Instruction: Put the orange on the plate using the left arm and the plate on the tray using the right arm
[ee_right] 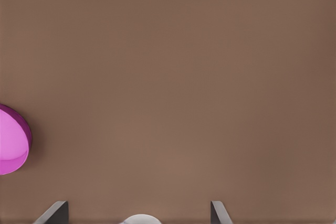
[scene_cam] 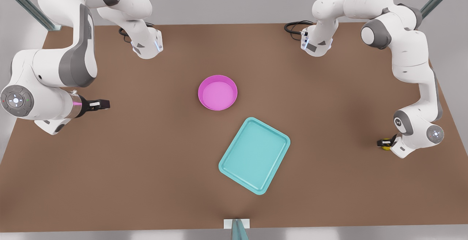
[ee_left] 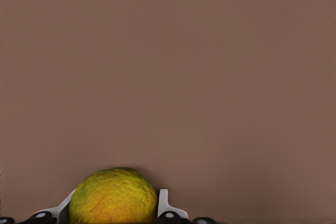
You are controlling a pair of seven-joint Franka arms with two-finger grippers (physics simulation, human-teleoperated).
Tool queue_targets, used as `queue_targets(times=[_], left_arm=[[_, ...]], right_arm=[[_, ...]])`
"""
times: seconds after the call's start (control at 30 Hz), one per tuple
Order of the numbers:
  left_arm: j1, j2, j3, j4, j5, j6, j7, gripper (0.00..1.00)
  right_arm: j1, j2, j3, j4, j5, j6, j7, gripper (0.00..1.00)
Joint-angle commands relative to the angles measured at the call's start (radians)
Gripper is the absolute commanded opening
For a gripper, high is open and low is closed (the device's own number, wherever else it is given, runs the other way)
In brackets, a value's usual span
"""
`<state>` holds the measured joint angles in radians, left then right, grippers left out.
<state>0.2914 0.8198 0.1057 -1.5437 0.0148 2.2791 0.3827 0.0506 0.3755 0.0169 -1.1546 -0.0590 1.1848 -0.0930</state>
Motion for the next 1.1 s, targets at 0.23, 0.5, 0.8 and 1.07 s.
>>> queue_targets(times=[0.23, 0.5, 0.8, 1.07], left_arm=[[-0.179, -0.214, -0.078, -0.144, -0.003, -0.153, -0.275, 0.70], [-0.968, -0.229, -0.098, 0.020, -0.095, -0.397, -0.985, 0.70], [-1.061, -0.082, -0.230, 0.192, -0.130, -0.414, -1.285, 0.72], [-1.123, -0.074, -0.230, 0.189, -0.210, -0.429, -1.289, 1.00]], right_arm=[[0.009, 0.003, 0.000, 0.001, -0.018, -0.002, -0.005, 1.00], [0.009, 0.006, -0.002, -0.007, -0.025, -0.002, -0.028, 1.00], [0.003, 0.023, 0.000, -0.014, -0.012, -0.004, -0.030, 1.00], [0.015, 0.031, 0.000, -0.079, 0.174, 0.002, -0.024, 1.00]])
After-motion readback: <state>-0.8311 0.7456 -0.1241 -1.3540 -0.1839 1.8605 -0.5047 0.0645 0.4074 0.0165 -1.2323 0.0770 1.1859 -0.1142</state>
